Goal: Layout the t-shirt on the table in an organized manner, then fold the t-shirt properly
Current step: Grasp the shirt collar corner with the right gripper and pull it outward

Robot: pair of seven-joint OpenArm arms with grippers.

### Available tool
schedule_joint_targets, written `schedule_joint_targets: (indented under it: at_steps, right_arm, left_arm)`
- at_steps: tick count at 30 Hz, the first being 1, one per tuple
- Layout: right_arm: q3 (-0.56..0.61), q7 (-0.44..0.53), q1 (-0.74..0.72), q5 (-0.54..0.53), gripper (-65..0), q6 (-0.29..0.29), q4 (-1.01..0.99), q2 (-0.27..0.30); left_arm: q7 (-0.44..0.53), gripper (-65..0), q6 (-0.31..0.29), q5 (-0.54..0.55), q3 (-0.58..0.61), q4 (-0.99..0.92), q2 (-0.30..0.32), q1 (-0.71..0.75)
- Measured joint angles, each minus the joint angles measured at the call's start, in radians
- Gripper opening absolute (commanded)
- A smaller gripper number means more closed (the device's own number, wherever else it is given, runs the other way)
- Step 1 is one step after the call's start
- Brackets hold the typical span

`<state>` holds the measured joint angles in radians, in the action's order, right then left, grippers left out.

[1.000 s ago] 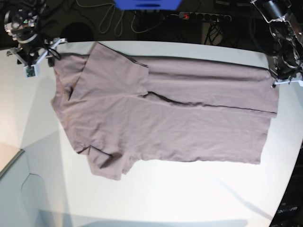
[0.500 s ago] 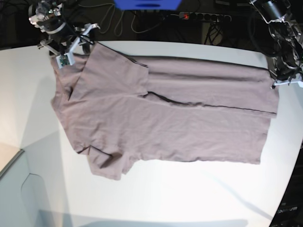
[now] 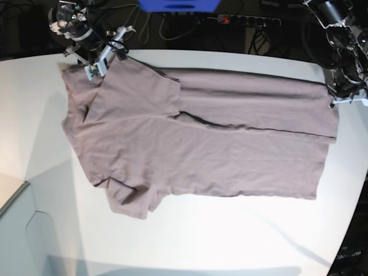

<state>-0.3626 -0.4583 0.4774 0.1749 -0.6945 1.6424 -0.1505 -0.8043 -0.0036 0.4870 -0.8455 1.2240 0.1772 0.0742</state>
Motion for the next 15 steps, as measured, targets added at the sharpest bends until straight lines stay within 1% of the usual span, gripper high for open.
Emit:
schedule_joint_targets:
  at_steps: [3, 6, 7, 8, 9, 12, 15]
  right_arm:
    - [0.02, 0.0, 0.003, 0.0, -32.3, 0.0, 0.0, 0.0]
    - [0.033, 0.0, 0.003, 0.0, -35.8, 0.0, 0.0, 0.0]
    - [0.034, 0.0, 0.003, 0.0, -38.1, 0.0, 0.0, 0.0]
    - [0.034, 0.0, 0.003, 0.0, -41.9, 0.0, -0.001, 0.0]
    - [0.034, -0.001, 0.002, 0.0, -46.9, 0.0, -0.001, 0.0]
    - [0.031, -0.011, 0.0, 0.0, -65.0, -0.001, -0.001, 0.0]
    - [0.027, -0.023, -0.006, 0.004, -65.0, -0.001, 0.021, 0.0]
  left_arm:
    - [0.0, -64.9, 0.0, 0.0, 0.0, 0.0, 0.0, 0.0]
    - [0.0, -64.9, 0.0, 0.0, 0.0, 0.0, 0.0, 0.0]
    - [0.0, -64.9, 0.0, 0.0, 0.0, 0.0, 0.0, 0.0]
    - [0.0, -64.9, 0.0, 0.0, 0.0, 0.0, 0.0, 0.0]
    - [0.0, -64.9, 0.0, 0.0, 0.0, 0.0, 0.0, -0.001]
    - [0.0, -64.9, 0.0, 0.0, 0.0, 0.0, 0.0, 0.0]
    - [0.0, -64.9, 0.0, 0.0, 0.0, 0.0, 0.0, 0.0]
